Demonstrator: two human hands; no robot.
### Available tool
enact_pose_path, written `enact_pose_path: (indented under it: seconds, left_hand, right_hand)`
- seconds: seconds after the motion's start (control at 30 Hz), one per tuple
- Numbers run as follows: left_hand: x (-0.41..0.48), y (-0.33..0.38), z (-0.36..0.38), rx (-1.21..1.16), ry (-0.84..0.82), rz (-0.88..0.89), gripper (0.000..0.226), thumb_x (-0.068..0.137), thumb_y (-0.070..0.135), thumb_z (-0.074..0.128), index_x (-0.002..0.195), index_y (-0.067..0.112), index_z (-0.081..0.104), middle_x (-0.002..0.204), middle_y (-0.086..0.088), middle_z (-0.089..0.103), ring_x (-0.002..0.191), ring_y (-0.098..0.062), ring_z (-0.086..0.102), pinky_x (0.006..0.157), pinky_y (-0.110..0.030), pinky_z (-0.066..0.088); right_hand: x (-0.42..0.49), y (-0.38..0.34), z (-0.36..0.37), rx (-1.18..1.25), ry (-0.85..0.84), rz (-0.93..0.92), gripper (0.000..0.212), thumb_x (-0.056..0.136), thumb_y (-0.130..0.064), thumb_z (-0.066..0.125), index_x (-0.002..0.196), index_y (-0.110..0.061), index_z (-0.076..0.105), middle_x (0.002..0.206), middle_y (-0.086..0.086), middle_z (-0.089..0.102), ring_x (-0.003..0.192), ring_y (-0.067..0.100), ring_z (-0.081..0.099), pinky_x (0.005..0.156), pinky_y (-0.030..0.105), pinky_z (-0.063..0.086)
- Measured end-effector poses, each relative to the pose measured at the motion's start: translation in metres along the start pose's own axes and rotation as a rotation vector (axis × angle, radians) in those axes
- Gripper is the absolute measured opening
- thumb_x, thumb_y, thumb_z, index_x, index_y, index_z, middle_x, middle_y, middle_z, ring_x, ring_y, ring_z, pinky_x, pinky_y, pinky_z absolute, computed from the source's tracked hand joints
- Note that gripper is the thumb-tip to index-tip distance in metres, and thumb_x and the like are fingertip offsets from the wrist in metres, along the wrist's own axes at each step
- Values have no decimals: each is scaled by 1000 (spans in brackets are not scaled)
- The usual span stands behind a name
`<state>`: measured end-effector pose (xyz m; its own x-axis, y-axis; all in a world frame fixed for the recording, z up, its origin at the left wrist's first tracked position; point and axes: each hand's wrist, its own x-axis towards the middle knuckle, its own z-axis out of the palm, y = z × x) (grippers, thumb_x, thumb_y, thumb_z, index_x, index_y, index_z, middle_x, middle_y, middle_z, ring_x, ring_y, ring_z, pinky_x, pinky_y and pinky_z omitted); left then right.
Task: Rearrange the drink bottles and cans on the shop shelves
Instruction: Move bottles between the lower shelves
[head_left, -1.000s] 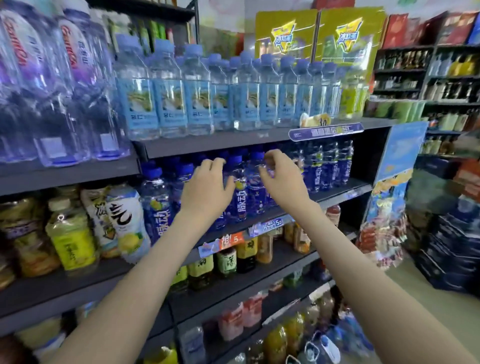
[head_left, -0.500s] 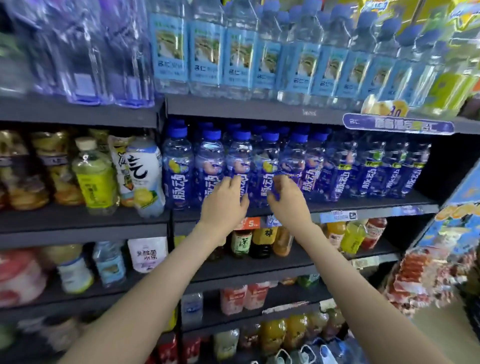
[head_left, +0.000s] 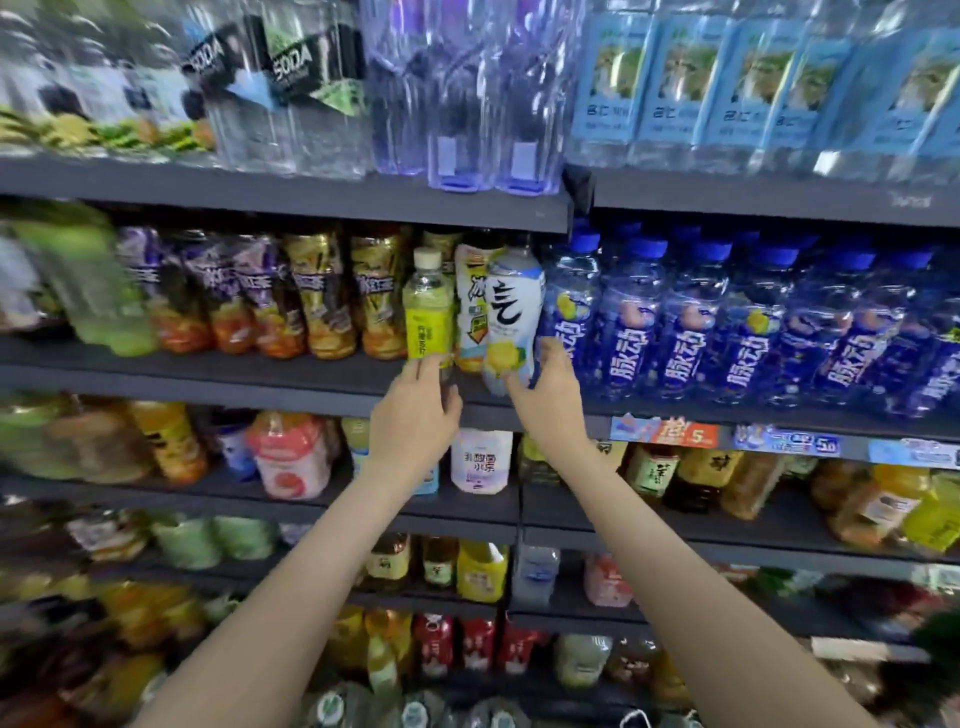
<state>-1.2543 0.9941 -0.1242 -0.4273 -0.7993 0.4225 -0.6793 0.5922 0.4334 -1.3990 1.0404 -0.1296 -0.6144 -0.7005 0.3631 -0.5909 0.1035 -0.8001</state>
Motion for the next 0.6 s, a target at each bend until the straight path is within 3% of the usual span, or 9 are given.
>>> enact_pose_path:
  seconds: [0.1,0.2,0.3,0.47,0.6]
  left_hand:
    - [9,-35,-9,-39,-13,19,40,96,27,47,134,13,45,124,-7,51,108,-27,55,73,-37,45]
    - [18,-68,-17,-83,-30,94,37,96,26,47,130,14,48,124,-6,52,107,-26,55,76,-38,48]
    - [25,-94,-24,-126,-58,148,35,97,27,46,130,16,49,127,-3,52,109,-23,55,79,-38,50]
    - [20,-118,-29,-283,-128,174,37,95,26,51,131,16,47,127,-2,51,114,-18,53,88,-39,49]
    - [3,-127,-38,-456,-265,181,63,89,32,63,143,19,34,139,-1,42,126,-13,43,103,-27,39]
  right_hand:
    - [13,-6,33,44,129,94,61,85,-27,68,133,-3,39,126,15,51,118,30,48,89,39,47]
    - [23,-14,60,-60,303,212,73,83,-37,70,135,0,35,126,19,48,120,33,43,94,44,44]
    - [31,-18,73,-133,454,234,66,79,-36,73,122,3,43,118,21,52,113,37,48,87,44,44]
    - [14,-20,63,-159,454,220,61,76,-35,74,117,2,47,113,19,55,109,36,52,82,40,44]
    - [-35,-46,71,-28,272,59,43,77,-33,75,107,-12,53,106,5,60,99,22,57,75,32,45]
